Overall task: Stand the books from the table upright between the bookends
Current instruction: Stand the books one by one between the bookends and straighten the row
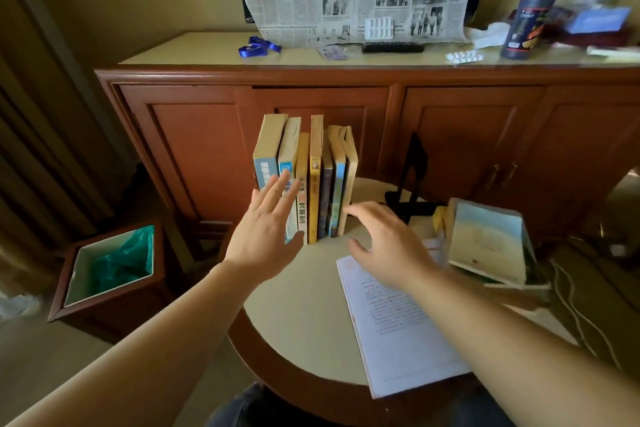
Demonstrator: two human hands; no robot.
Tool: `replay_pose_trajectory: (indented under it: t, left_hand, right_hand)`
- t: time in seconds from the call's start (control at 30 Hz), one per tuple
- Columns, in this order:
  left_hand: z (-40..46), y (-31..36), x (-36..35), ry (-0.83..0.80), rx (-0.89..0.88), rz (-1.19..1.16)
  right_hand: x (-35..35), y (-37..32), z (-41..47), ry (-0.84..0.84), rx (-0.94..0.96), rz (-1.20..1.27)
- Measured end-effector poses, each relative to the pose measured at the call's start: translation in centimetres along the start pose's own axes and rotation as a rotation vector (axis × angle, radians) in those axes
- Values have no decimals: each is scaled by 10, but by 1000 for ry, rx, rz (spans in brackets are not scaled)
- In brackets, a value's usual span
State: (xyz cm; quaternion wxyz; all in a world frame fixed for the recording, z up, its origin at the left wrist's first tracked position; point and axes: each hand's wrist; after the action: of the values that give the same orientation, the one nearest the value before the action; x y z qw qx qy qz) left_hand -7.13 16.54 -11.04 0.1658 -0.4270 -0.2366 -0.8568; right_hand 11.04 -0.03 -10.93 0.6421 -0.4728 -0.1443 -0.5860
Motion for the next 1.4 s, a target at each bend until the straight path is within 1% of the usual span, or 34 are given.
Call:
replay_pose_trajectory:
  t: [0.07, 0.13, 0.23, 0.3, 0.37, 0.47, 0.53, 0.57, 0.6, 0.67, 0.73, 0.83, 0.93, 1.0, 1.07, 1.13, 1.17, 1.27, 1.33, 1.4]
  left_hand:
    - [-26, 17, -9, -81, 79, -61]
    - [-47, 37, -20, -165, 134, -133]
    - [-60, 75, -36, -241, 168, -236]
    - [-57, 103, -45, -264, 154, -284]
    - [-48, 131, -52, -279, 126, -323]
    - [-30, 170, -60, -291, 103, -366]
    - [-20, 195, -62, -316, 125, -413]
    - [-15, 206, -64, -343, 166, -445]
    - [-11, 216, -67, -375, 220, -483]
    - [-3, 233, -73, -413, 314, -555]
    - [5, 243, -79, -417, 362, -574]
    - [13, 247, -83, -383, 451, -583]
    - [19, 239, -89, -373, 593, -622]
    - [21, 231, -93, -431, 699, -702]
    - [22, 221, -94, -525, 802, -818]
    - [18, 207, -87, -628, 857, -939]
    - [15, 199, -83, -653, 884, -997]
    - [-2, 172, -71, -619, 962, -1112]
    - [-17, 150, -64, -572, 978, -1103]
    - [-33, 122, -58, -526, 998, -1027]
  right_hand:
    - [6, 13, -40, -28, -23, -59]
    - [17, 24, -74, 17, -23, -108]
    - [44, 37, -99, 213, -66, -172]
    - [66, 49, -105, 354, -177, -233]
    - [85, 67, -108, 414, -329, -318]
    - [106, 97, -114, 409, -549, -408]
    - [114, 112, -118, 373, -682, -328]
    - [117, 117, -118, 342, -735, -270]
    - [119, 120, -119, 313, -758, -238]
    - [122, 121, -118, 283, -727, -244]
    - [122, 118, -115, 268, -697, -239]
    - [120, 114, -111, 188, -715, -159]
    - [118, 114, -107, 177, -782, -97]
    - [115, 113, -105, 171, -806, -43]
    - [110, 107, -103, 145, -807, 32]
    - [102, 100, -101, 116, -791, 92]
    - [97, 94, -101, 101, -771, 105]
    - [78, 73, -102, 57, -682, 127]
    - [65, 60, -106, 42, -635, 120]
    - [54, 51, -109, 39, -615, 105]
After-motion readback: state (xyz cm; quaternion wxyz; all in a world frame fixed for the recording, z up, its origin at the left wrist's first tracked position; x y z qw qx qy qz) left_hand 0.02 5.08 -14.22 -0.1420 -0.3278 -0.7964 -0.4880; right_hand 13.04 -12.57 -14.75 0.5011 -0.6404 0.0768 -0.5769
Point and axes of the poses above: each hand's wrist, its own z-axis towards the middle knuckle, its own x-axis out of the back of the hand, y = z × x, and after that the axes turned 11 degrees about y, right-handed
